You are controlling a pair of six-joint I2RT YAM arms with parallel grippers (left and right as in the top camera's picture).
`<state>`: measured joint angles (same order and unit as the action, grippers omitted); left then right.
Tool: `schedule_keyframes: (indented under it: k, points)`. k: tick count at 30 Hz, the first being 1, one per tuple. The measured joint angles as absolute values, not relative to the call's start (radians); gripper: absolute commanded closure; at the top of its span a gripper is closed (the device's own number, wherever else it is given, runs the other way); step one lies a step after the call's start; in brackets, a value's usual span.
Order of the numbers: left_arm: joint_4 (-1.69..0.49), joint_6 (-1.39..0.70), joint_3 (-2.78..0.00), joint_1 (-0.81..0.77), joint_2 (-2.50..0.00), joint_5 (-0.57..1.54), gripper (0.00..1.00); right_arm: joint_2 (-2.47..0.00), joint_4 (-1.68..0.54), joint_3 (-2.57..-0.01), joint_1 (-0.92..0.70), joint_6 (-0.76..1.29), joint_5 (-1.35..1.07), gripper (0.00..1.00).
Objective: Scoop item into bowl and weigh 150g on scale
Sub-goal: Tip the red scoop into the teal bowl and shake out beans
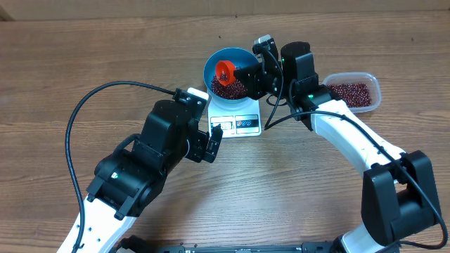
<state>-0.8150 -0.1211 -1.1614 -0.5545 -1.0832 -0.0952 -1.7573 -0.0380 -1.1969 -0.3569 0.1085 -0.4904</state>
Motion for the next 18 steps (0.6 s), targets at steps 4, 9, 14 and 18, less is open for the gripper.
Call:
schedule_keyframes:
  k: [4,9,14,18]
  points:
    - [-0.815,-0.121,-1.161,-0.554,-1.083,-0.095,0.00,-1.755,-0.039,-1.197,-0.357,0.115,-0.491,0.96]
    - [-0.815,-0.121,-1.161,-0.554,-1.083,-0.095,0.01,-1.727,-0.047,-1.197,-0.350,0.120,-0.491,0.96]
    - [-0.815,-0.121,-1.161,-0.554,-1.083,-0.095,0.01,-1.704,-0.071,-1.197,-0.325,0.122,-0.493,0.96]
    - [-0.815,-0.121,-1.161,-0.554,-1.083,-0.095,0.00,-1.703,-0.083,-1.197,-0.314,0.123,-0.491,0.96]
